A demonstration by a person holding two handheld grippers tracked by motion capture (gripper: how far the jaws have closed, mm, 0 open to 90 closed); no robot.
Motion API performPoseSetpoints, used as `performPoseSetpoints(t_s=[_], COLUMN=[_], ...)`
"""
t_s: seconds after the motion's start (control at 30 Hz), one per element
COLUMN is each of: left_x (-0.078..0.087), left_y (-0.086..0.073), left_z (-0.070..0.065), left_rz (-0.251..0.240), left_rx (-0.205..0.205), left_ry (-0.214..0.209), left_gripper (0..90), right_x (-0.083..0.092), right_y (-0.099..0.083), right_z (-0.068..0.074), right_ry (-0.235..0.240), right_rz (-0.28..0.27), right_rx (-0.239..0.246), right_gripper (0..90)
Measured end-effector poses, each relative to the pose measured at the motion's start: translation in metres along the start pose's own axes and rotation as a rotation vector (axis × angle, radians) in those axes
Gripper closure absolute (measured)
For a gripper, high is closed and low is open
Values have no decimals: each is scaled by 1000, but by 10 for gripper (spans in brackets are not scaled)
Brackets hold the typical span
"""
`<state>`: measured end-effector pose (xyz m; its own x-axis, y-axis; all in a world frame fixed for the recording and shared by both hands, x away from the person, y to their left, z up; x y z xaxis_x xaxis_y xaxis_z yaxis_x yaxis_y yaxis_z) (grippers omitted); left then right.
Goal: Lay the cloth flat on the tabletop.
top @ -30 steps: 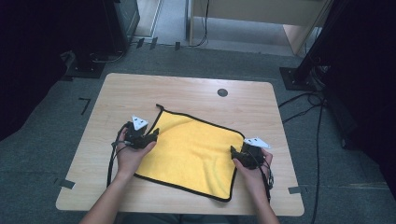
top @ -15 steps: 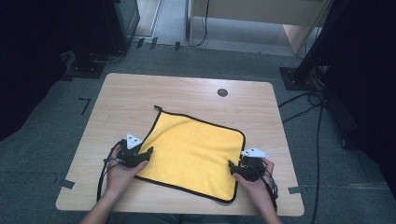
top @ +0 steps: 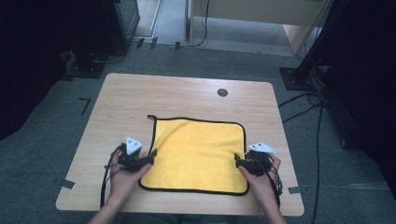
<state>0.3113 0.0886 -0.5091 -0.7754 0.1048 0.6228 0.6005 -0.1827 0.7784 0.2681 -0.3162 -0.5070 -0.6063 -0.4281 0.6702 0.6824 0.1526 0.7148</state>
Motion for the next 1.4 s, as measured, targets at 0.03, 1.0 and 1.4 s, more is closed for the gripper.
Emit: performPoseSetpoints(t_s=[0.03,1.0,1.4], left_x=[-24,-116,-124], left_y=[17,70,76], left_z=[10,16,11], left_rz=[35,84,84], left_rx=[57,22,-18], left_ry=[26,173,68], left_gripper=[364,372,734], right_x=[4,22,-43], right_y=[-2,-17,-1], right_z=[5,53,186], right_ry=[22,194,440], right_rz=[0,-56,-13], right_rx=[5,125,335], right_gripper=[267,248,320])
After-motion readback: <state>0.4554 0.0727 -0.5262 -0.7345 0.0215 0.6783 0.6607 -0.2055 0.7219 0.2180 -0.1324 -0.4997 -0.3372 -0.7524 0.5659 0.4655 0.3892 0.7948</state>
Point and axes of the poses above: each handheld gripper's, and its own axes: x roughly backward along the jaws, y roughly out of its top, z roughly to its left, the point moved 2 cm from there along -x, roughly forward along the jaws, and after that the axes turned 15 degrees about y, right-handed, at the moved point
